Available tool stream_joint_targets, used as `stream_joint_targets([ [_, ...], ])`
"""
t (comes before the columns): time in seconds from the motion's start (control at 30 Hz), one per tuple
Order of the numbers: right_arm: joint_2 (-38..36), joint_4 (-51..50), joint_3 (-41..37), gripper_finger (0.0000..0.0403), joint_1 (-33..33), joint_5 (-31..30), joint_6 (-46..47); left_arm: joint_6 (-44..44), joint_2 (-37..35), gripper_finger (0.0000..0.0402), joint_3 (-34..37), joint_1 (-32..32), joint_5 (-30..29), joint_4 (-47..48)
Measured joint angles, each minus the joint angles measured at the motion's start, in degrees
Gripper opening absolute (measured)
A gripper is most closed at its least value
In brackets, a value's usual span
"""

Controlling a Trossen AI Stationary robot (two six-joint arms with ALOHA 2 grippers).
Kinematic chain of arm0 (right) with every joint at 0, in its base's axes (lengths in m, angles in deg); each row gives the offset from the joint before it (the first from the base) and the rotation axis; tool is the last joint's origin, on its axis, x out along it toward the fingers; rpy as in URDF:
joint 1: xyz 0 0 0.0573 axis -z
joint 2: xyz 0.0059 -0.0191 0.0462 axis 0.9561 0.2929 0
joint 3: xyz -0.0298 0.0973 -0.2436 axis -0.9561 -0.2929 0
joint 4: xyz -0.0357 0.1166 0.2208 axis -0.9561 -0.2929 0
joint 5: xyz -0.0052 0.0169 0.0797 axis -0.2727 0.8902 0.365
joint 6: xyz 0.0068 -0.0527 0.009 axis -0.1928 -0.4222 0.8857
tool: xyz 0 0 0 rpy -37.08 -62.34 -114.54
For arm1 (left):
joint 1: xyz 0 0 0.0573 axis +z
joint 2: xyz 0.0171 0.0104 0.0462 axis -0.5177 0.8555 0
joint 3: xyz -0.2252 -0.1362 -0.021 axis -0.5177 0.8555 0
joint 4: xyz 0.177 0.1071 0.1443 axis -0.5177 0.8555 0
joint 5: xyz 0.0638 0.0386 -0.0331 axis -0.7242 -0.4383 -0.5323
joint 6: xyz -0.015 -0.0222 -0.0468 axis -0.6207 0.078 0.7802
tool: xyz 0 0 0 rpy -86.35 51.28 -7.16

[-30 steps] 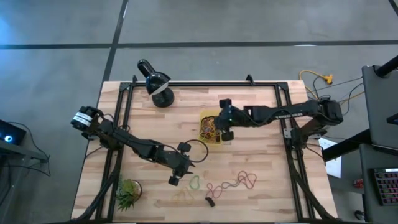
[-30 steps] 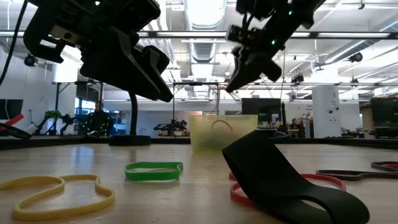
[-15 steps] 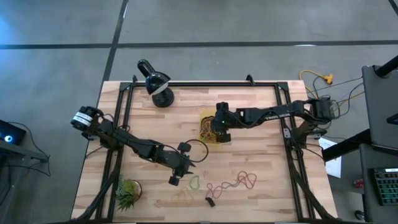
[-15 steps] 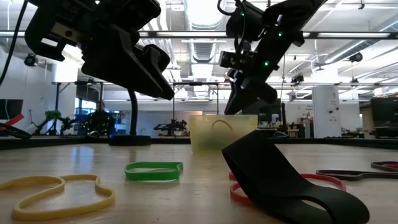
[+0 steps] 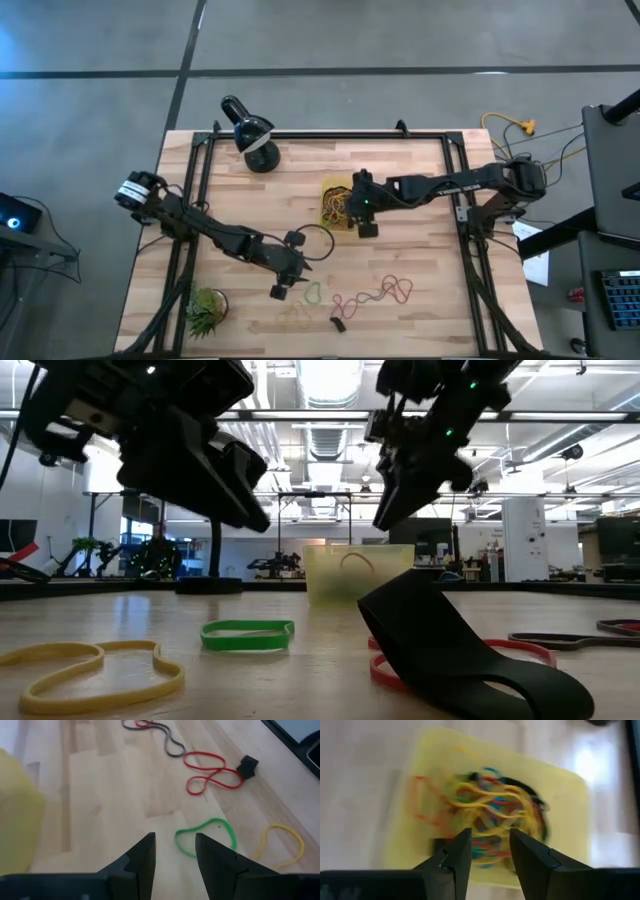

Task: Pick and place rubber bands into bin
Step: Put the green rubber band into the yellow bin

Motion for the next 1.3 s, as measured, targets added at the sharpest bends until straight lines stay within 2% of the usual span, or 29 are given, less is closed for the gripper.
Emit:
stream_joint_targets([
  [0.13,-1.1,-2.1,0.0,0.0127,-3.8,0.9,4.2,2.2,2.4,0.0123,-0.5,-0.6,0.4,-0.4],
  [0.37,-1.3,-6.2,0.0,0.0124,-11.3,0.8,13.6,16.5,8.7,0.0123,-3.5,-0.8,-1.5,-0.2],
  [0.7,-1.3,-9.5,-0.4,0.0101,-19.0,-3.6,21.2,19.6,12.7,0.0123,-7.3,-2.4,-2.1,0.8],
  [1.07,-1.3,-9.5,-1.7,0.0077,-23.5,-7.0,25.4,23.6,16.3,0.0122,-13.0,-3.3,-5.0,12.5],
  [1.17,-1.3,-9.5,-2.1,0.0072,-24.3,-7.0,25.4,24.0,16.4,0.0106,-14.1,-3.7,-5.6,14.9],
  [1.3,-1.3,-9.6,-2.1,0.0066,-24.7,-7.0,25.4,24.1,16.4,0.0055,-15.2,-3.7,-5.9,17.6],
])
